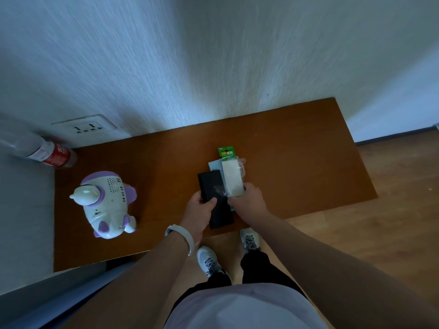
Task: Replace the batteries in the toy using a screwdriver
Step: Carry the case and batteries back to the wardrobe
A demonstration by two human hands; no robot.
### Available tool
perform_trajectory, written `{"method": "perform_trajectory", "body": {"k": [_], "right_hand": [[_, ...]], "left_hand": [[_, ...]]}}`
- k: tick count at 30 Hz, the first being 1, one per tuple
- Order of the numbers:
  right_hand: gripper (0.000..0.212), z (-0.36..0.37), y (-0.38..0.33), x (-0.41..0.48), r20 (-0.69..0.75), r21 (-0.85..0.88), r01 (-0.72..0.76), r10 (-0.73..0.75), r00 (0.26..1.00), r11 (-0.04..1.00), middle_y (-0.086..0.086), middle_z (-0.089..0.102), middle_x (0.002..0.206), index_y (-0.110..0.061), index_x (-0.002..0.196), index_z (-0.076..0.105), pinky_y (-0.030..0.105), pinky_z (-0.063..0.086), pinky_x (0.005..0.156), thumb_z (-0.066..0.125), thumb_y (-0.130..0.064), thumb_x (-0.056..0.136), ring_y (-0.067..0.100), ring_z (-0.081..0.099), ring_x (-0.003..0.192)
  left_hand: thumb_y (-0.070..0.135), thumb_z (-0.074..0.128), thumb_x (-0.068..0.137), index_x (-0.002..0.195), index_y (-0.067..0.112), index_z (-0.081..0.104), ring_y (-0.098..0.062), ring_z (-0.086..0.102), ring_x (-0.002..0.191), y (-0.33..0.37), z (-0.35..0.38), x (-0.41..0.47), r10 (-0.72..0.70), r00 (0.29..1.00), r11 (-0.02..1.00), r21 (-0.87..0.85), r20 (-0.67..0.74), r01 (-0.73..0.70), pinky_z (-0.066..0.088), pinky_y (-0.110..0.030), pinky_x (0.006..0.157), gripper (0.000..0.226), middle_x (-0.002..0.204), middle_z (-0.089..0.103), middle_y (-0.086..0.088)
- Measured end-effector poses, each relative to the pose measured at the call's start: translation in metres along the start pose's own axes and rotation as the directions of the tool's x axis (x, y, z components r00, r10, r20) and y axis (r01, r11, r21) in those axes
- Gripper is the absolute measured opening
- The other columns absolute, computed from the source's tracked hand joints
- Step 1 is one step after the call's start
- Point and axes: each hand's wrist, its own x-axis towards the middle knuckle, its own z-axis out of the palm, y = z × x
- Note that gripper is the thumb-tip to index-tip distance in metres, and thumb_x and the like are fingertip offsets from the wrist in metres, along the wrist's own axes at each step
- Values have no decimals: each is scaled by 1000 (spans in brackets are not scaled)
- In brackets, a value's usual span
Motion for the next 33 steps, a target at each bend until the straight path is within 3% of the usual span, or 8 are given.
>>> {"method": "perform_trajectory", "body": {"k": [3, 7, 13, 17, 25, 31, 33], "right_hand": [[68, 0, 4, 3, 19, 21, -6, 5, 1000, 1000, 7, 57, 109, -16, 119, 56, 45, 59, 79, 65, -43, 58, 24, 62, 94], [46, -3, 4, -1, 42, 2, 19, -19, 999, 1000, 4, 53, 108, -19, 111, 55, 44, 58, 78, 65, -37, 71, 22, 60, 91], [39, -13, 6, -6, 96, 29, 61, -63, 993, 998, -2, 55, 98, -18, 115, 43, 24, 44, 58, 67, -28, 86, 9, 56, 80], [48, -21, 6, -8, 169, 107, 42, -60, 984, 993, -5, 56, 104, -19, 127, 43, 20, 47, 64, 70, -25, 87, 6, 56, 86], [39, -40, 13, -14, 195, 182, 39, -75, 978, 982, -4, 62, 104, -20, 121, 52, 36, 58, 84, 71, -26, 87, 12, 62, 92], [35, -66, 16, -28, 187, 252, 48, -97, 977, 967, 0, 63, 106, -18, 117, 52, 22, 53, 66, 71, -25, 89, 9, 63, 89], [36, -74, 17, -34, 188, 269, 53, -106, 976, 962, 1, 64, 107, -17, 118, 52, 28, 58, 73, 71, -27, 89, 12, 65, 92]], "left_hand": [[17, 56, 101, 111, 33, 57, -27, 66, 105, 0, 0, 1, -4, 1000, 1000, -3, -4, 4, 56, -52, 93, 19, 118, 67, -4], [17, 55, 101, 120, 28, 56, -26, 66, 105, -1, -2, 1, -1, 1000, 1000, -16, -2, 1, 56, -51, 92, 23, 119, 67, -4], [18, 53, 102, 131, 24, 52, -25, 66, 105, -1, -5, -2, -19, 1000, 999, -48, 10, 19, 59, -45, 85, 29, 119, 67, -5], [17, 52, 103, 126, 25, 54, -23, 67, 102, 2, -3, -7, -24, 1000, 997, -74, 19, 25, 59, -40, 79, 25, 116, 67, -3], [17, 52, 103, 123, 25, 55, -21, 66, 102, 9, 9, -21, -3, 1000, 997, -79, 29, 5, 59, -40, 82, 22, 114, 67, -1], [18, 52, 103, 114, 28, 57, -24, 67, 105, 17, 16, -34, 20, 999, 994, -107, 32, -16, 59, -44, 82, 16, 118, 67, -5], [19, 52, 102, 118, 27, 57, -27, 67, 106, 19, 18, -37, 26, 999, 993, -114, 31, -22, 58, -50, 89, 18, 119, 67, -6]]}}
